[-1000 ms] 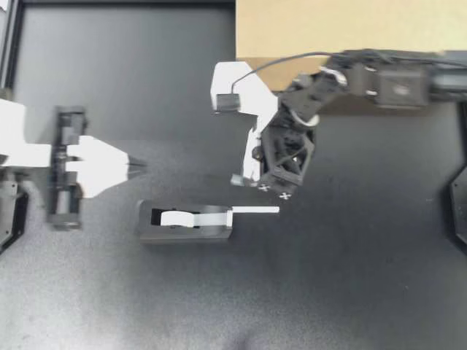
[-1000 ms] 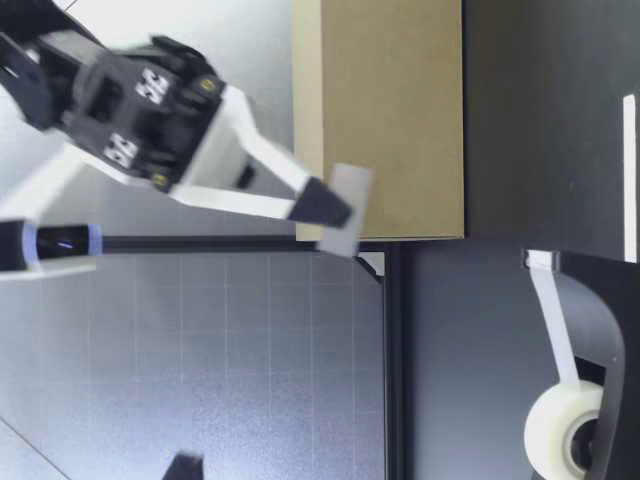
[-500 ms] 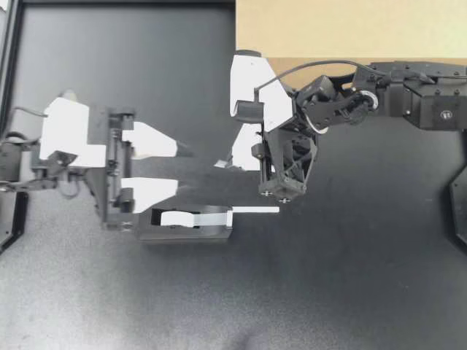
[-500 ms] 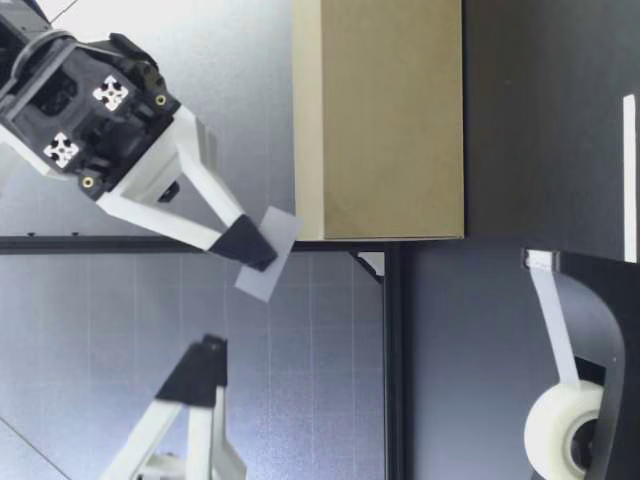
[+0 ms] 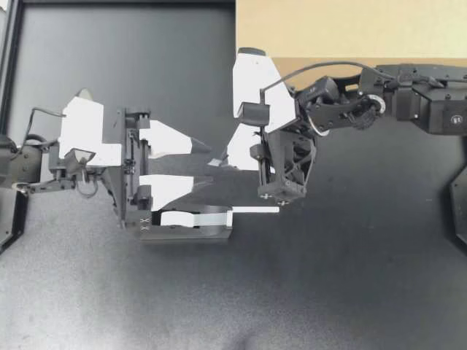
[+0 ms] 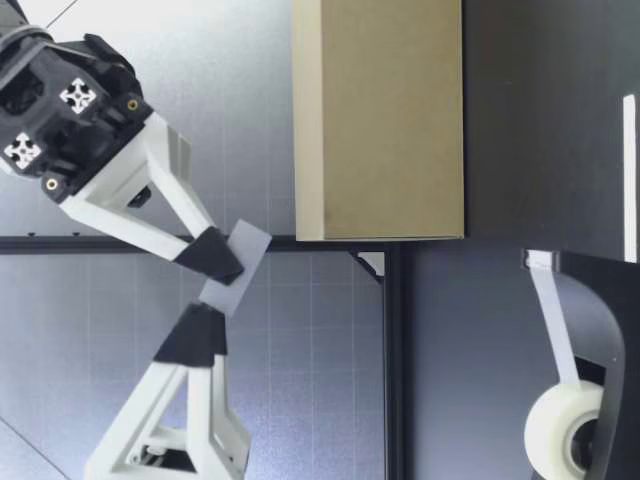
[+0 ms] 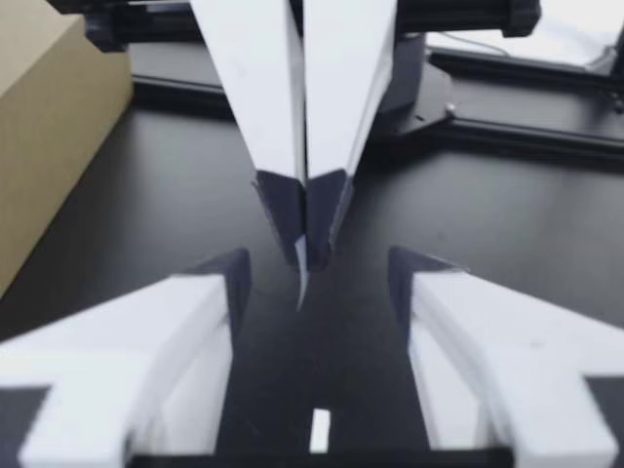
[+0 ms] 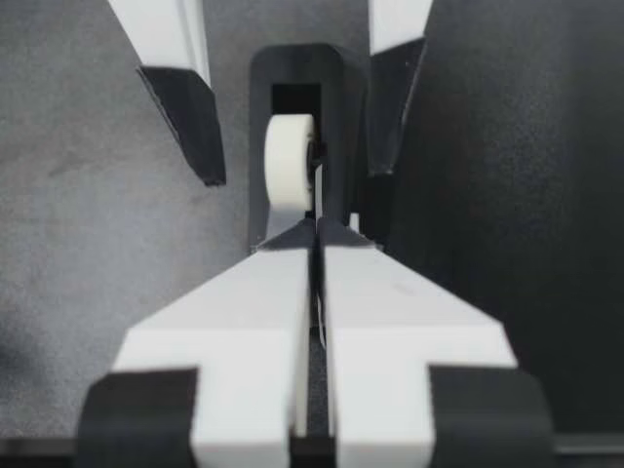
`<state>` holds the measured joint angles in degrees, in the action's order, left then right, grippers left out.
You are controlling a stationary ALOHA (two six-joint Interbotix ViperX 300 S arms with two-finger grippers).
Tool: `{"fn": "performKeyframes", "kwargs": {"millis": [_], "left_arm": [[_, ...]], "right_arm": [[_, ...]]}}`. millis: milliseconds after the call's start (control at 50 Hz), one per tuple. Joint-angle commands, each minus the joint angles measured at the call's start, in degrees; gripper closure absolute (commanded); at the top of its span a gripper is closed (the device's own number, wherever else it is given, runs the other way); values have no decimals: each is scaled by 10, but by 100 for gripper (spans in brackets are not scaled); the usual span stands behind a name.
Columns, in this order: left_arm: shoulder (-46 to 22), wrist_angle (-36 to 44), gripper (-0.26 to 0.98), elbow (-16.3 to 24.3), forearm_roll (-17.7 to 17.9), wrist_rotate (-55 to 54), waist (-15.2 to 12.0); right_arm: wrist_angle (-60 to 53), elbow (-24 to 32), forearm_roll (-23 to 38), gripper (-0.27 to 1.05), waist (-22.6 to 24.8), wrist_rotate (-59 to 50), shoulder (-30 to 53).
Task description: Cut a small piece of tape from the tape dispenser then place it on the cardboard box's edge.
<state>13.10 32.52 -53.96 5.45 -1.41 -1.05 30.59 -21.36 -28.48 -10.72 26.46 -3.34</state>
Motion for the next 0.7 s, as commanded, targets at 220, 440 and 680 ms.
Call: {"fn": "performKeyframes", "kwargs": {"millis": [220, 440, 680], "left_arm": [[-6, 5, 27, 21, 4, 0, -1], [-7, 4, 33, 21, 7, 0, -1], [-11, 3, 71, 21, 7, 1, -1]], "right_arm": [[-11, 15, -2, 84, 3, 1, -22], [-11, 15, -1, 84, 4, 0, -21], [-14, 15, -2, 84, 4, 0, -20]]}}
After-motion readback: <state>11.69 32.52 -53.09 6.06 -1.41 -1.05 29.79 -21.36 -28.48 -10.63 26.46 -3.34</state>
